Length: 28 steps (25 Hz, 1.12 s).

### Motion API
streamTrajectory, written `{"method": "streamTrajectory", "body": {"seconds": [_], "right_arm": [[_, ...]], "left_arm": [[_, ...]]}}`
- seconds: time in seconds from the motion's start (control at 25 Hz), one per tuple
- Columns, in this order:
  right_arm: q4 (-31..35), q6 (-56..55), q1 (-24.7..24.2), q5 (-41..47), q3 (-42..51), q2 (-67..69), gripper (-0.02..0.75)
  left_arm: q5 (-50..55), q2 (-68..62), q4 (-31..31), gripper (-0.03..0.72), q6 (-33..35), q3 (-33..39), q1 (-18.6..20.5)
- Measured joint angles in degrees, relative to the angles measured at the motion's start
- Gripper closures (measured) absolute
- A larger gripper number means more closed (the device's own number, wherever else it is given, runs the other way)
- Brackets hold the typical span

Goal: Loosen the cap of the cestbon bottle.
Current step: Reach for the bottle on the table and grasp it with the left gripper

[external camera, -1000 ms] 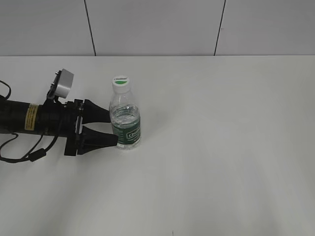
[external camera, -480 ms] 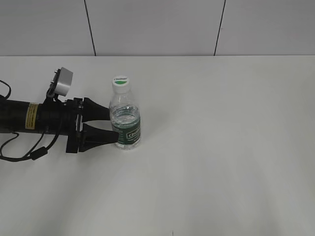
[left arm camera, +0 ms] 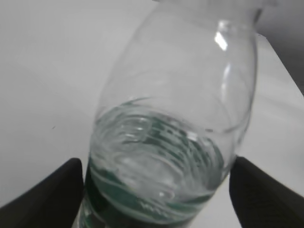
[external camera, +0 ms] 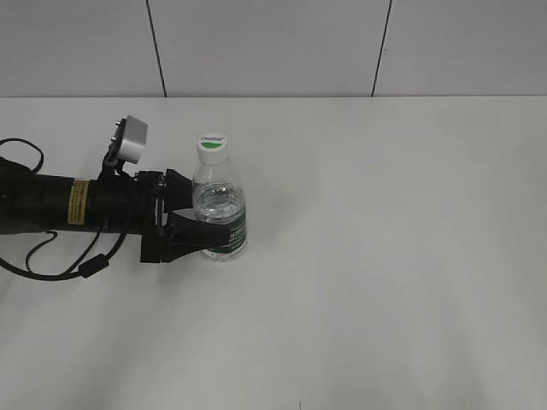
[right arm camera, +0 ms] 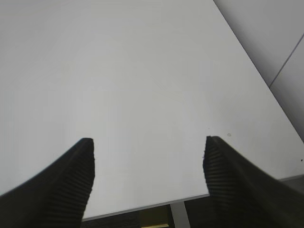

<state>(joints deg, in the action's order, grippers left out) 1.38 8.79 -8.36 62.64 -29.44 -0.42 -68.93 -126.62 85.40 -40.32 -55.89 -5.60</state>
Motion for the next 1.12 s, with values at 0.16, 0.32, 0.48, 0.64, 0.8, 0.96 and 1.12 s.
{"method": "streamTrajectory", "body": {"seconds": [0.16, 0.32, 0.48, 0.64, 0.8, 0.96, 1.12], "right_arm": [[0.0, 0.0, 0.0, 0.0, 0.0, 0.0, 0.193], [0.0, 0.0, 0.0, 0.0, 0.0, 0.0, 0.193], [0.0, 0.0, 0.0, 0.0, 0.0, 0.0, 0.193], [0.0, 0.0, 0.0, 0.0, 0.0, 0.0, 0.193], [0.0, 0.0, 0.0, 0.0, 0.0, 0.0, 0.193], [0.0, 0.0, 0.0, 0.0, 0.0, 0.0, 0.193], [0.0, 0.0, 0.0, 0.0, 0.0, 0.0, 0.193]], "left_arm": [[1.5, 0.0, -3.5, 0.118, 0.0, 0.0, -2.1], [4.6, 0.0, -6.7, 0.12, -0.1, 0.0, -4.0], [6.9, 0.0, -6.4, 0.139, 0.2, 0.0, -5.4], [6.9, 0.0, -5.8, 0.15, 2.2, 0.0, -5.8], [6.9, 0.0, -5.6, 0.168, 3.5, 0.0, -5.8], [6.9, -0.1, -5.5, 0.193, 3.7, 0.0, -5.8], [6.9, -0.1, -5.5, 0.209, 3.7, 0.0, -5.8]]}}
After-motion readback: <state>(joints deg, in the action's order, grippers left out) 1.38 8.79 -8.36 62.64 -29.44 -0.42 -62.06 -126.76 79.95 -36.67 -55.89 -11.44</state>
